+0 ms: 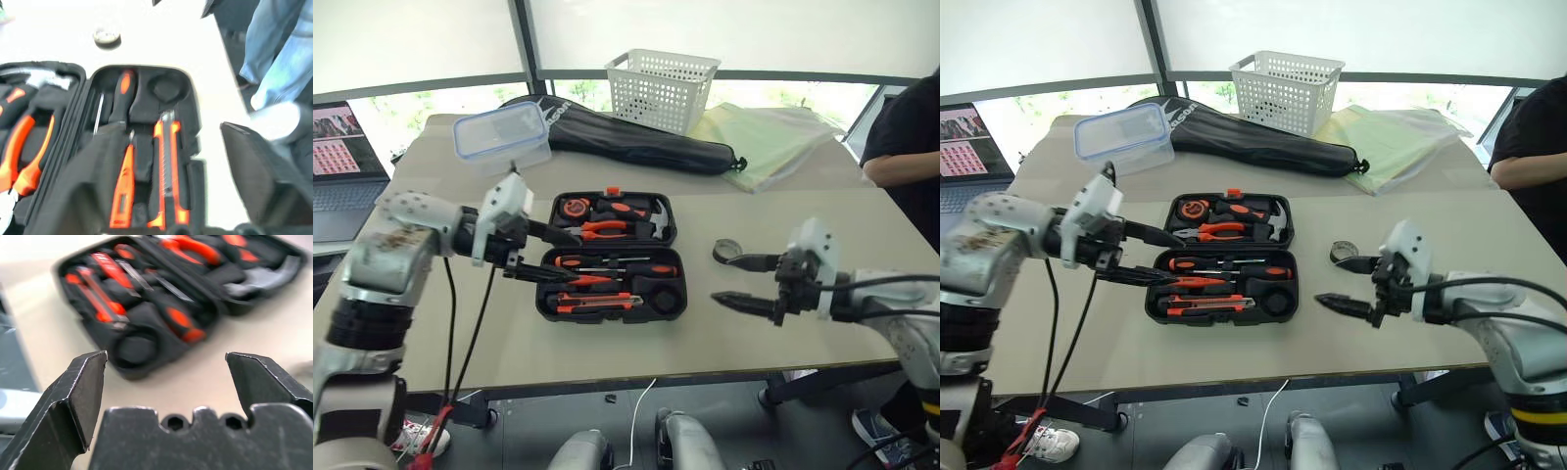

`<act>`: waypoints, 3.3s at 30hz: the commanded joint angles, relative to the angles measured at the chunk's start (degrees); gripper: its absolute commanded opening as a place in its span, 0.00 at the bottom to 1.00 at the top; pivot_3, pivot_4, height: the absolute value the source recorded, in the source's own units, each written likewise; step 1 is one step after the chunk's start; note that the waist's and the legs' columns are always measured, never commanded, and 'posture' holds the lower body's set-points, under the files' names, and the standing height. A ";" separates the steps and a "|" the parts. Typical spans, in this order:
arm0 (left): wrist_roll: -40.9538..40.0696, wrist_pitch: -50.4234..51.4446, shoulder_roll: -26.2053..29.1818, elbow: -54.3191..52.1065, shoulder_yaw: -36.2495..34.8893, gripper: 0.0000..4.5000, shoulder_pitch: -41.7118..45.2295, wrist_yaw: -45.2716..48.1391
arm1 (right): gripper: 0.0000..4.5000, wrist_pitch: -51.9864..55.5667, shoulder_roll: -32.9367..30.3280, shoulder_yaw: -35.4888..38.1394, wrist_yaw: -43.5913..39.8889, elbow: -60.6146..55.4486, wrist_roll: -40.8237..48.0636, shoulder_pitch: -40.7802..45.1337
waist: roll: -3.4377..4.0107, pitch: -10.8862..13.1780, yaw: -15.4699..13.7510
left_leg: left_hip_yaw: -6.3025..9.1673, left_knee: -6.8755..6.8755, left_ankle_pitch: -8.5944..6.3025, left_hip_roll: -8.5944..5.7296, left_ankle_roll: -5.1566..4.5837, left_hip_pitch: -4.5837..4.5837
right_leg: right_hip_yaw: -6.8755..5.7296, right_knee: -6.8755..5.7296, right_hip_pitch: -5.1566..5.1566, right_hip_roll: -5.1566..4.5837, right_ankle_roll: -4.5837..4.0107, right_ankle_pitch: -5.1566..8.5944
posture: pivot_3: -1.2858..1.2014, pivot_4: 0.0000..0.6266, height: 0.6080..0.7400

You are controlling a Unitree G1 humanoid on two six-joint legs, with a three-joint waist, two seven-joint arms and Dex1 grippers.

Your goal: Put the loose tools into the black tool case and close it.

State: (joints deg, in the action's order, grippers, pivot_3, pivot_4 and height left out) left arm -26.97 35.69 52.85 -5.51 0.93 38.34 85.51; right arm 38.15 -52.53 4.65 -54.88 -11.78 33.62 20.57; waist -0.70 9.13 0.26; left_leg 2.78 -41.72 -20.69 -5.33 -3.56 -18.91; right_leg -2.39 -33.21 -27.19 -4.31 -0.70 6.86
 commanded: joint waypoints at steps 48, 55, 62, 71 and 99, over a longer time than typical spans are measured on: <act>-4.20 -4.66 1.16 -5.32 -2.26 1.00 -5.19 -8.33 | 0.01 -15.46 13.52 -12.72 -3.99 40.84 -31.42 24.96 | 0.06 0.07 0.62 | 0.14 0.42 0.25 0.06 0.43 0.18 | 0.08 -0.01 0.01 -0.02 -0.30 -0.04 | 0.52 0.24 1.00; -2.82 -6.52 2.38 -7.36 -1.32 1.00 -9.23 -6.85 | 0.01 -10.29 12.37 -11.23 -12.83 26.08 -23.18 24.31 | 0.12 0.10 0.71 | 0.12 0.45 0.25 0.05 0.43 0.17 | 0.10 -0.01 -0.02 -0.02 -0.30 -0.04 | 0.52 0.24 1.00; -0.68 -9.94 3.37 -8.57 0.18 1.00 -12.47 -5.08 | 0.01 -3.82 11.94 -21.27 -20.39 1.35 -18.55 19.92 | 0.11 0.09 0.48 | 0.17 0.49 0.24 0.11 0.41 0.12 | 0.05 0.00 -0.06 0.02 -0.30 -0.03 | 0.52 0.24 1.00; -0.80 -9.40 3.73 -9.29 -0.19 1.00 -12.69 -5.90 | 0.01 -8.80 10.39 -29.32 -19.02 3.05 -27.11 18.27 | 0.10 0.10 0.09 | 0.14 0.39 0.23 0.00 0.39 0.12 | -0.02 -0.02 -0.04 0.02 -0.29 -0.04 | 0.52 0.24 1.00; 15.17 -16.66 -1.12 12.03 -5.62 0.37 -17.70 -32.97 | 0.29 -5.56 12.99 -9.10 -1.66 22.56 -22.84 17.80 | 0.10 0.09 0.43 | -0.02 0.71 0.25 0.00 0.41 0.29 | -0.01 -0.02 -0.08 0.06 -0.30 -0.03 | 0.52 0.24 1.00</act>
State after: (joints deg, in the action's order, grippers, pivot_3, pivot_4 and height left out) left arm -12.91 20.45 51.90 6.31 -3.43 19.45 54.43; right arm 35.71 -39.75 -4.99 -57.41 10.43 11.49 37.88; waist -0.61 9.23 0.70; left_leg 2.75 -41.03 -20.44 -5.33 -3.15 -18.61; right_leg -2.42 -33.22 -27.26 -4.25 -1.00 6.83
